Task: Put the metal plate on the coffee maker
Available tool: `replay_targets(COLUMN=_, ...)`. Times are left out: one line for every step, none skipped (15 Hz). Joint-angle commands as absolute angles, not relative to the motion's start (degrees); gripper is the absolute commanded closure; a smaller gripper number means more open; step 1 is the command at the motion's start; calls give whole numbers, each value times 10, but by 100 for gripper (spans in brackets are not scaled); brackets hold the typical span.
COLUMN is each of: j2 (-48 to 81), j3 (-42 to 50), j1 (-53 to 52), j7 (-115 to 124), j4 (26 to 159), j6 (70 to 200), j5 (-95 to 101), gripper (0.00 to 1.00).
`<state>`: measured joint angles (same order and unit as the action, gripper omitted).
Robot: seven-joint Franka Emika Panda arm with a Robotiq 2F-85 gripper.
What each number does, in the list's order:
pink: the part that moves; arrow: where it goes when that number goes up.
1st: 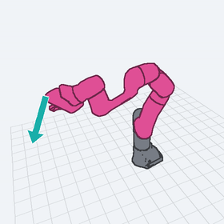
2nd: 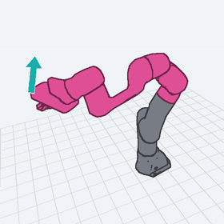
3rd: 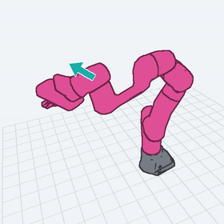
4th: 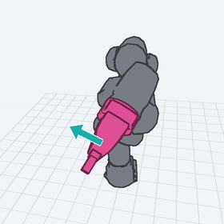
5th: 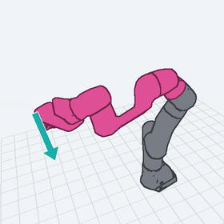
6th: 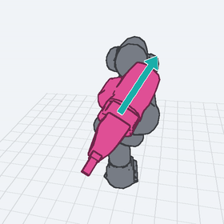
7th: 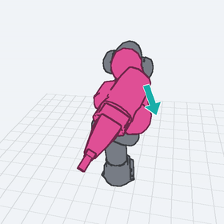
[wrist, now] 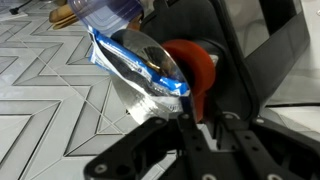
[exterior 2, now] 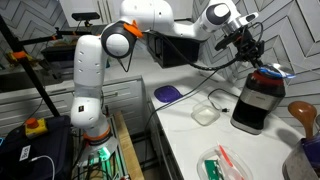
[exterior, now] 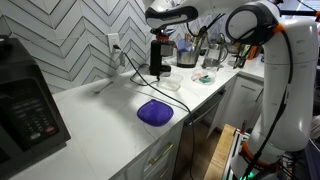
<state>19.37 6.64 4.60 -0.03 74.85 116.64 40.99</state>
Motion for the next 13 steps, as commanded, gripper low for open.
replay_targets(j2=194, j3=70, j1=45, j7=6, j4=739, j6=1166, j5=390, gripper=43)
replay_targets(j2=188, j3=64, j1=49, j7=9, j4=742, j6=1171, j5=394, gripper=36)
replay_targets(j2=185, j3=64, j1=48, j7=10, j4=740, j6=1173, j5=395, gripper=27)
replay_targets(j2=177, j3=60, j1=46, j7=11, j4=742, j6=1180, j5=394, gripper=21)
replay_targets(j2=171, j3=57, j1=45, j7=9, j4=742, j6=1187, j5=393, gripper=14)
replay_targets(j2=157, j3=49, j1=44, j7=3, j4=751, j6=1211, j5=385, gripper=5)
replay_targets(j2=140, j3=38, j1=46, j7=-9, j4=766, j6=1244, j5=372, gripper=1)
replay_targets(j2=121, j3=30, j1=43, j7=-18, j4=783, j6=1267, j5=369, gripper=0)
replay_targets(j2=98, j3=22, j1=40, j7=-28, j4=809, j6=1295, j5=371, gripper=0)
replay_targets(j2=69, j3=12, j1=36, j7=-32, j4=848, j6=1324, j5=375, gripper=0)
replay_targets(j2=136, j3=24, j1=38, j7=-15, j4=759, j6=1282, j5=387, gripper=0)
replay_targets(j2=118, j3=16, j1=35, j7=-17, j4=778, j6=1296, j5=387, gripper=0)
replay_targets(j2=103, j3=12, j1=32, j7=-18, j4=794, j6=1300, j5=387, gripper=0)
